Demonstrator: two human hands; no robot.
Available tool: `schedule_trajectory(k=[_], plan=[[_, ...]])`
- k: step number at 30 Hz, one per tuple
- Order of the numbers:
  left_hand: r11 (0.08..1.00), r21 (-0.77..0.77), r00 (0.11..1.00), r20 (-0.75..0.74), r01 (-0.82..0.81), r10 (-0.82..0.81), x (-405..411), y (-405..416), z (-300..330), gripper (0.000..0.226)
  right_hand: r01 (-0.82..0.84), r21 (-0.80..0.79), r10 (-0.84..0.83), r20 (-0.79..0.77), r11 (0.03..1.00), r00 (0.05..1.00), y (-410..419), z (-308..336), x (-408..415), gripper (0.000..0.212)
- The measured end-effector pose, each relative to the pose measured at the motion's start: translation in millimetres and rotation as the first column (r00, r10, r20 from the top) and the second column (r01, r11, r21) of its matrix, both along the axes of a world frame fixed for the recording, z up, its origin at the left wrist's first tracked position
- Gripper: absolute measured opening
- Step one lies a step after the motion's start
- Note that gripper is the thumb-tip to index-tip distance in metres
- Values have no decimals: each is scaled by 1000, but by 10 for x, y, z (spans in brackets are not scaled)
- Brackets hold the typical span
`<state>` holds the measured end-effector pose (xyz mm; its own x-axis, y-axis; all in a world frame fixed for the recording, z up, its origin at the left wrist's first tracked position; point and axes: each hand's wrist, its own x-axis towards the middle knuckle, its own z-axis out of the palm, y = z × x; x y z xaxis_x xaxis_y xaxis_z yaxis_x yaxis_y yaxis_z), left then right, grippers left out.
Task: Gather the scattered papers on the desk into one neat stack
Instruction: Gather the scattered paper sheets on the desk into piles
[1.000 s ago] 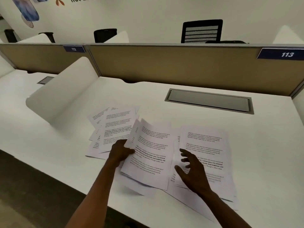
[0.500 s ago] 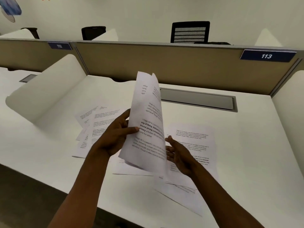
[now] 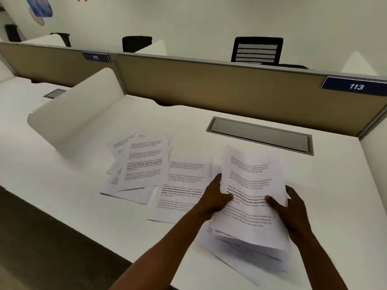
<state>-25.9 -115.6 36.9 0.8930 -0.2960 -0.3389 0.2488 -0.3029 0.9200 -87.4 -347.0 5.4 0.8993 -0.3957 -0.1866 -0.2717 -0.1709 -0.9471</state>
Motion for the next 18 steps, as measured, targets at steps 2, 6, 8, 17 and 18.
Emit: schedule_trajectory(k=[2,6,8,17,18], plan=[[997,68,1000,9,28,-29,9,-60,-103,75,62,-124,-68,-43,990,997,-11,-67,-51,67],[970,241,999,43,10,-21,49,12,-308,88,150,-202,-173,-102,968,980,13,-250,-116,71],[915,391,979,202,-100,20,27,166,-409,85,176,-210,-203,-114,962,973,26,-333,-140,73],[541,778,947,274,-320,166,-282,1114,-918,117,267,-593,-356,-36,760,934,154,-397,-144,91],[528,788,949,255,-316,188,-314,1151,-950,121,288,-621,-346,29,729,938,199,-366,-125,88]])
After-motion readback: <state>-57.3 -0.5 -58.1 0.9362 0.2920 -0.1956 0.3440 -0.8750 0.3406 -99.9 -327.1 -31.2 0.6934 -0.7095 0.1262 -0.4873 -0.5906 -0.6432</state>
